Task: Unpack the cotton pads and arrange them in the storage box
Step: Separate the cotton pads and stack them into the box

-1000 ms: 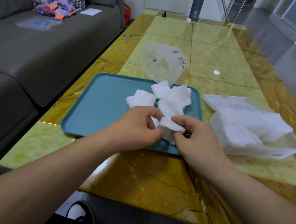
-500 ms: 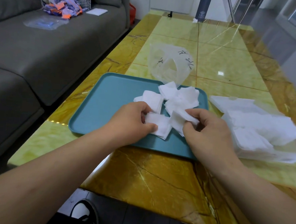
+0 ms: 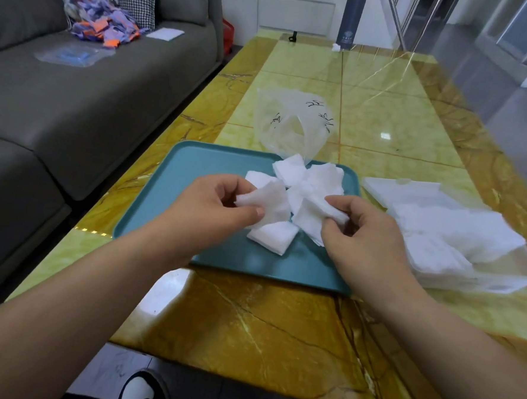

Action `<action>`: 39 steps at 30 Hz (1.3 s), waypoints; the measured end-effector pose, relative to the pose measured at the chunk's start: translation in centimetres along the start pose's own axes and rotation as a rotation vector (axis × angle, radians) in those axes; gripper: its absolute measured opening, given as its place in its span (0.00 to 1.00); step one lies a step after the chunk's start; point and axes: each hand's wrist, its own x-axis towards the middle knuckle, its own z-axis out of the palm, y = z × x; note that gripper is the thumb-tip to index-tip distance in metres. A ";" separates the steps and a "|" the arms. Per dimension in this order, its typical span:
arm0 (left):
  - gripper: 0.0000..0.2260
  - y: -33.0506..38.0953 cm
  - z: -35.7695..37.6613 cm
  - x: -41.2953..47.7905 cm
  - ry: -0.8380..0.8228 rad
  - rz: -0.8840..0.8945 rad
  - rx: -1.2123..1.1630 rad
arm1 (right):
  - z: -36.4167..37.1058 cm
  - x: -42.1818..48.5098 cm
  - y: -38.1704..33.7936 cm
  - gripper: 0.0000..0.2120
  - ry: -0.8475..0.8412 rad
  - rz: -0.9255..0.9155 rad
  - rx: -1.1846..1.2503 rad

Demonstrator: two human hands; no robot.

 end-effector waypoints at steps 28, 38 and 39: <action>0.05 0.7 2.3 0.1 -0.056 0.031 -0.197 | -1.0 0.1 -0.4 0.29 -0.358 0.096 0.563; 0.03 0.6 2.3 0.0 -0.021 0.004 -0.188 | -0.6 0.2 -0.1 0.28 -0.369 0.076 0.496; 0.03 0.7 2.3 0.0 -0.016 0.006 -0.178 | -0.7 0.2 -0.1 0.28 -0.373 0.080 0.496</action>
